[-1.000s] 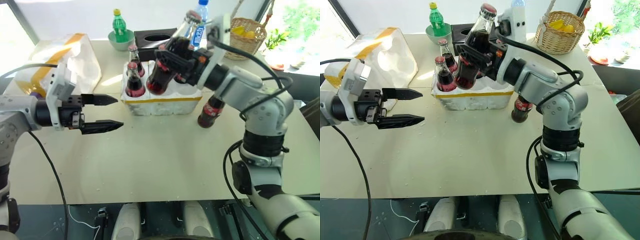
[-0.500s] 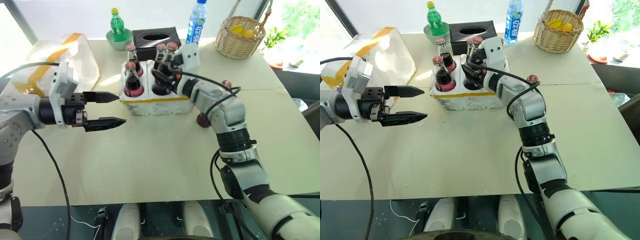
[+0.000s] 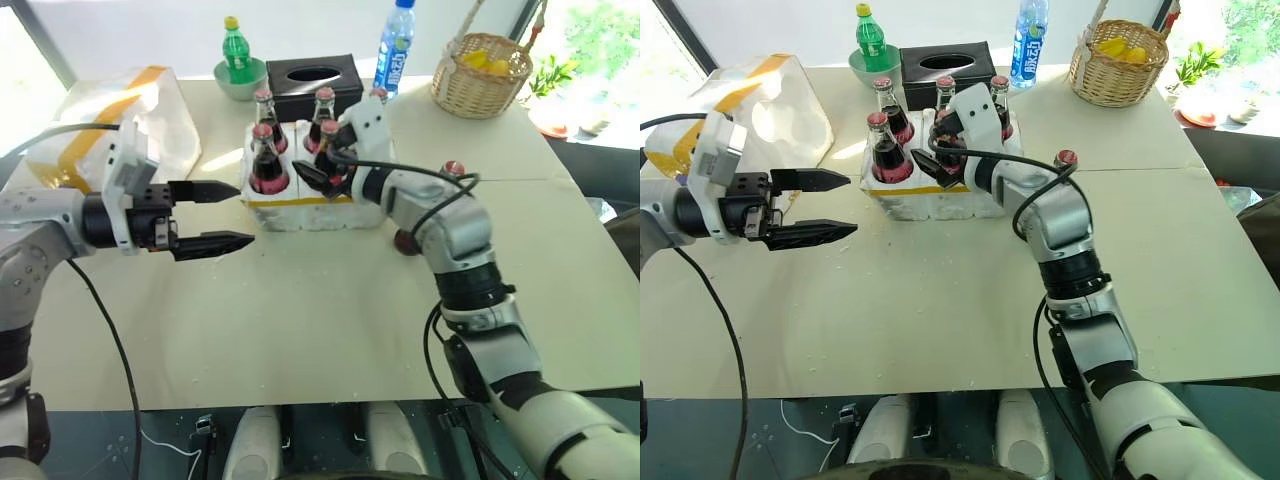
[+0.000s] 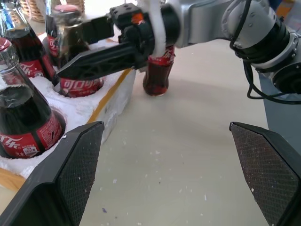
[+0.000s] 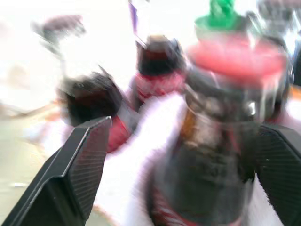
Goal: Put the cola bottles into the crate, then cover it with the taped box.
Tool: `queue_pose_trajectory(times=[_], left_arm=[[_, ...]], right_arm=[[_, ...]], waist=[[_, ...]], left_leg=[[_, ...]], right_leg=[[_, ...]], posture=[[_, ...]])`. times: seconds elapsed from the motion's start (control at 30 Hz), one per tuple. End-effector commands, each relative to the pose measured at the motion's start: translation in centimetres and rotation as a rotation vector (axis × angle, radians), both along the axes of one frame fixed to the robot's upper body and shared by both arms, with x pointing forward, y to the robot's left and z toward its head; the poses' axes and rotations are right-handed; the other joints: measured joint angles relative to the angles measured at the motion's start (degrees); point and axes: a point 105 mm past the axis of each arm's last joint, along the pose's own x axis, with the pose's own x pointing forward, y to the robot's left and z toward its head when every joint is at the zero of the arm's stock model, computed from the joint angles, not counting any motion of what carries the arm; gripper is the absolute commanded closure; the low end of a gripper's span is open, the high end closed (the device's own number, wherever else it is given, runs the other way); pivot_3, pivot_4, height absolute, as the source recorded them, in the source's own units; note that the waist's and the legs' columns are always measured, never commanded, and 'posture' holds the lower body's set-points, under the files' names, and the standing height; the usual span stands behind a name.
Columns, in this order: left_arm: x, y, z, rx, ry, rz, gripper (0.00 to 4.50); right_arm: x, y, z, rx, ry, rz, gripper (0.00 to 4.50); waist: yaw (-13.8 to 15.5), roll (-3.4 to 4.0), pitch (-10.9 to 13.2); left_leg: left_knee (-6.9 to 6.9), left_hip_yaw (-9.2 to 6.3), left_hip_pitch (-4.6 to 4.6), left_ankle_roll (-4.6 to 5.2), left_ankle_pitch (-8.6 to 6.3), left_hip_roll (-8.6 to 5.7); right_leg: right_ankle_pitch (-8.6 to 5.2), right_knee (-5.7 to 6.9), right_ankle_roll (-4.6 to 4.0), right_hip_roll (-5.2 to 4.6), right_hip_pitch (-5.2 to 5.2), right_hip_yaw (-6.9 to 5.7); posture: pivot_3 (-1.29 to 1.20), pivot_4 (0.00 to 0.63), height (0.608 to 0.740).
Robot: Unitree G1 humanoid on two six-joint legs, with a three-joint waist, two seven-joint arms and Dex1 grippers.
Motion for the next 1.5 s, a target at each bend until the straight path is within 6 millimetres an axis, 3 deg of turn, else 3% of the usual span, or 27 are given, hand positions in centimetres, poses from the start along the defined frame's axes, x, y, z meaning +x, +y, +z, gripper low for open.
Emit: queue_pose_trajectory(times=[0.03, 0.17, 0.27, 0.37, 0.43, 0.57, 0.67, 0.77, 1.07, 1.37, 1.5], left_arm=[[0.2, -0.2, 0.8, 0.003, -0.050, -0.014, 0.00], [0.5, -0.3, 0.9, 0.000, -0.055, -0.024, 0.00], [0.7, -0.4, 0.9, -0.002, -0.057, -0.035, 0.00], [0.9, -0.6, 0.7, -0.003, -0.054, -0.048, 0.00], [0.9, -0.6, 0.6, -0.004, -0.051, -0.055, 0.00], [1.2, -1.0, 0.4, -0.008, -0.040, -0.081, 0.00], [1.3, -1.4, 0.5, -0.005, -0.039, -0.109, 0.00], [1.4, -1.9, 0.7, 0.003, -0.043, -0.134, 0.00], [1.5, -2.2, 1.4, 0.020, -0.054, -0.148, 0.00], [1.4, -2.1, 1.8, 0.022, -0.067, -0.128, 0.00], [1.2, -2.0, 1.7, 0.020, -0.067, -0.124, 0.00]], right_arm=[[-2.5, -1.4, 5.6, 0.015, -0.120, 0.057, 0.01], [-5.4, -5.2, 11.0, -0.012, -0.227, 0.088, 0.01], [-6.6, -10.4, 13.5, -0.036, -0.252, -0.014, 0.01], [-8.6, -15.1, 13.1, 0.002, -0.146, -0.050, 0.01], [-10.1, -16.4, 12.0, 0.008, -0.076, -0.027, 0.01], [-14.5, -16.7, 5.1, -0.137, 0.031, 0.046, 0.01], [-14.5, -16.9, 1.7, -0.108, 0.075, -0.036, 0.01], [-13.2, -16.9, -1.6, -0.012, 0.096, -0.176, 0.01], [-9.4, -16.2, -5.6, 0.155, 0.120, -0.329, 0.01], [-6.6, -14.9, -7.4, 0.177, 0.138, -0.307, 0.01], [-4.4, -14.0, -8.1, 0.186, 0.142, -0.293, 0.01]], waist=[[0.1, 0.00, 0.0], [0.2, 0.00, 0.0], [0.4, -0.02, 0.0], [0.4, -0.05, 0.0], [0.3, -0.06, 0.0], [0.4, -0.09, -0.1], [0.0, 0.00, 0.0], [0.1, -0.21, -0.1], [0.2, -0.14, -0.1], [0.1, -0.13, -0.1], [0.1, -0.12, -0.1]], left_leg=[[0.01, 0.00, -0.01, 0.00, 0.00, 0.00], [0.02, 0.00, 0.00, 0.01, -0.01, -0.01], [-0.02, 0.00, 0.00, 0.03, -0.02, -0.02], [-0.01, 0.03, 0.04, 0.12, -0.07, -0.03], [0.00, 0.03, 0.09, 0.16, -0.09, -0.02], [-0.04, -0.05, 0.19, 0.43, -0.25, 0.03], [0.03, 0.01, 0.26, 0.43, -0.25, 0.01], [0.07, -0.03, 0.50, 0.42, -0.24, 0.02], [0.05, -0.02, 0.49, 0.34, -0.20, -0.04], [0.05, 0.00, 0.49, 0.36, -0.21, -0.03], [0.05, -0.01, 0.49, 0.37, -0.22, -0.02]], right_leg=[[0.00, 0.00, 0.00, -0.01, 0.00, 0.00], [0.00, -0.01, 0.00, -0.03, 0.01, 0.00], [0.00, -0.05, 0.00, -0.01, 0.01, -0.01], [0.00, -0.17, 0.00, -0.02, 0.12, -0.04], [0.00, -0.27, 0.00, -0.02, 0.21, -0.05], [-0.01, -0.36, -0.01, 0.05, 0.31, -0.05], [-0.01, -0.22, -0.01, 0.00, 0.27, 0.05], [-0.02, -0.19, -0.02, 0.04, 0.48, 0.07], [-0.04, -0.12, -0.03, 0.01, 0.44, 0.09], [-0.04, -0.11, -0.03, 0.01, 0.43, 0.10], [-0.04, -0.11, -0.04, 0.03, 0.41, 0.11]], posture=[[0.00, 0.150, 0.740], [0.00, 0.150, 0.740], [0.00, 0.150, 0.740], [0.00, 0.150, 0.740], [0.00, 0.150, 0.740], [0.00, 0.150, 0.740], [0.00, 0.150, 0.740], [0.00, 0.150, 0.740], [0.00, 0.150, 0.740], [0.00, 0.150, 0.740], [0.00, 0.150, 0.740]])
